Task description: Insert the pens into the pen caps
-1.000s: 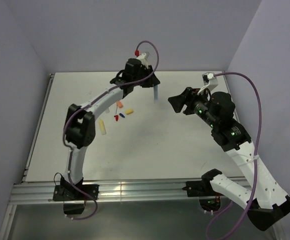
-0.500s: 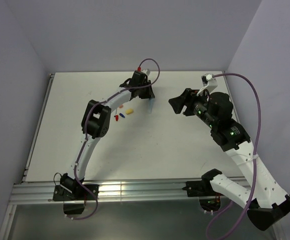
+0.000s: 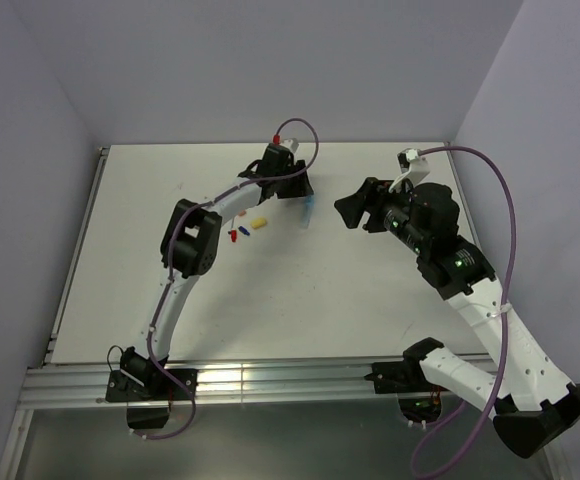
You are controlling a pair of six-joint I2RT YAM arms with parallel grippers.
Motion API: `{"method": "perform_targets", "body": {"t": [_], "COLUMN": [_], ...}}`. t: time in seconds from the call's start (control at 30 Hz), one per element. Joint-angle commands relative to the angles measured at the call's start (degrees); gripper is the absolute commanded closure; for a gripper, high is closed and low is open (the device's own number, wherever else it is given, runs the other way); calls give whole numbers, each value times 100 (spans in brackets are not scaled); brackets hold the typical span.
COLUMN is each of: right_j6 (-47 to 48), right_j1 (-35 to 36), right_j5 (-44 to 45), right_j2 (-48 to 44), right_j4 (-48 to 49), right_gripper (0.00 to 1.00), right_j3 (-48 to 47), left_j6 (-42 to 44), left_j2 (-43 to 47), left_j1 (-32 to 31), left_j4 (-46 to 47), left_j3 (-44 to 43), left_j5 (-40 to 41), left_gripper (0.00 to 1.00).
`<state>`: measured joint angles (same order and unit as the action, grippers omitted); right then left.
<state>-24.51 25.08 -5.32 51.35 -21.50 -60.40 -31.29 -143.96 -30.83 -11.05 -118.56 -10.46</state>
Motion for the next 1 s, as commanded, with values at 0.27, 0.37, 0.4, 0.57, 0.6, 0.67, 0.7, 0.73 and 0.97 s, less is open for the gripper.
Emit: {"method": "perform_targets", "body": {"t": [0.27, 0.37, 0.4, 0.57, 0.6, 0.67, 0.7, 0.73, 0.97], "right_j6": [96, 96, 87, 69, 69, 69, 69, 69, 87], "right_j1": [-38, -38, -38, -38, -38, -38, -38, -38, -38], "right_j5": [102, 84, 93, 23, 5, -48, -65, -83, -171], "right_j2": [33, 50, 42, 68, 85, 94, 103, 94, 103], "right_j4": [128, 154, 163, 207, 207, 207, 225, 225, 190], "right_gripper": [24, 24, 24, 24, 24, 24, 24, 24, 25], "right_j3": [-33, -16, 2, 37, 37, 46, 55, 64, 134], "left_j6": [175, 89, 27, -474, -544, -650, -694, -816, -1283], "left_j2": [1861, 2319, 2450, 3268, 3417, 3874, 4015, 4277, 5009], "left_j1": [16, 16, 7, 16, -2, 7, 7, 7, 68], "left_j4": [130, -81, -230, -819, -881, -855, -855, -968, -1557], "left_j3": [527, 737, 834, 1544, 1721, 2299, 2468, 2609, 3673], "left_j5": [500, 913, 1210, 2222, 2363, 2715, 2855, 3222, 4165], "left_gripper": [41, 43, 43, 47, 48, 48, 48, 48, 51]}}
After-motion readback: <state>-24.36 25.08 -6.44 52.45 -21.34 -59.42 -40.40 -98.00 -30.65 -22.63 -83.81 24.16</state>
